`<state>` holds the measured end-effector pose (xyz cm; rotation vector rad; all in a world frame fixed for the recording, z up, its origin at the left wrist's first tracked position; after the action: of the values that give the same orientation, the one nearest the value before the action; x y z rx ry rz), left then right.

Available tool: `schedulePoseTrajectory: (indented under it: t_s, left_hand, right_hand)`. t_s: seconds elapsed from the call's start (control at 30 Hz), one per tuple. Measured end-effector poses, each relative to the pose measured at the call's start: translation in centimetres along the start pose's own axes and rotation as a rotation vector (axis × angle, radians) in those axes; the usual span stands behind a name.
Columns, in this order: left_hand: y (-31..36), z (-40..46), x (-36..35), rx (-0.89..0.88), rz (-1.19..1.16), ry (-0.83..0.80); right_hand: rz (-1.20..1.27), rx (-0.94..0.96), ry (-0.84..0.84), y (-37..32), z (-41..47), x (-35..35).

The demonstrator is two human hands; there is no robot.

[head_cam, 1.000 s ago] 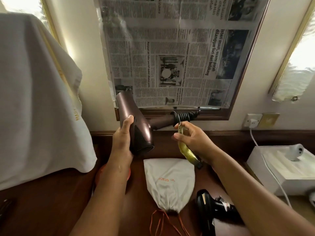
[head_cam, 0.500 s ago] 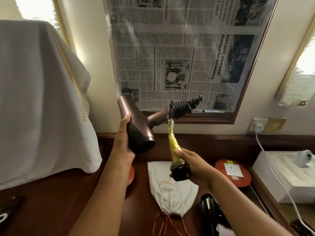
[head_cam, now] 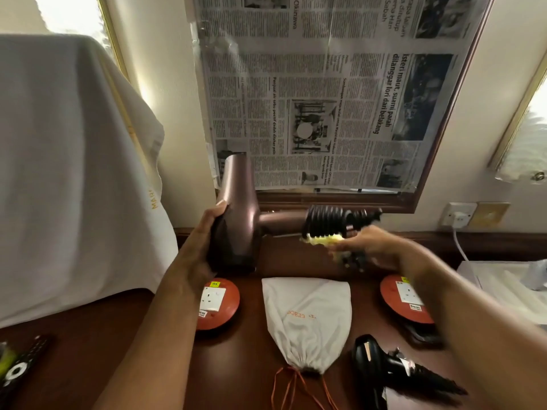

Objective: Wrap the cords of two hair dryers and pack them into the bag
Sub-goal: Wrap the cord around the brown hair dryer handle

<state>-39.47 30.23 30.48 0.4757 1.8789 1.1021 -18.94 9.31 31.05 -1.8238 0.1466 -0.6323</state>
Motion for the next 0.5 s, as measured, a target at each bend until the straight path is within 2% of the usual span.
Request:
schedulePoseTrajectory:
  t_s: [0.13,0.2,0.27,0.37,0.5]
  left_hand:
    - [0.0,0.0,-1.0,0.0,0.274,-0.033]
    - [-0.2,0.0,-2.3,-0.057,0.391,-0.013]
    - [-0.7,0.4,-3.1,-0.132,0.433,0.054]
    - [-1.8,1.1,-3.1,-0.184,0.415,0.168]
    - [-4.4,1.7,-2.0,-0.208,0.385,0.204]
  right_hand:
    - [-0.637,-0.09,-0.135,-3.9,1.0,2.8]
    - [-0.952,-0.098,-0.142,-6.1,1.2,2.4]
    - [-1.187,-0.046,-0.077,-8.2,1.3,1.5]
    - [-1.278,0.016,0.055,-9.1,1.3,0.6]
    - [-1.144,-0.024,0.173,-6.3,1.5,-0.5]
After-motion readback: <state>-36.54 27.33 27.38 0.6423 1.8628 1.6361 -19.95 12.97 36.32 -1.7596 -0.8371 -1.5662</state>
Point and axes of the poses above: each hand's wrist, its own z-axis towards the middle knuckle, its own x-axis out of the back of the hand, y = z × x, the point moved 5 cm from there along z, towards the middle knuckle, and after that the axes turned 1 degree about x, right-handed, at the moved point
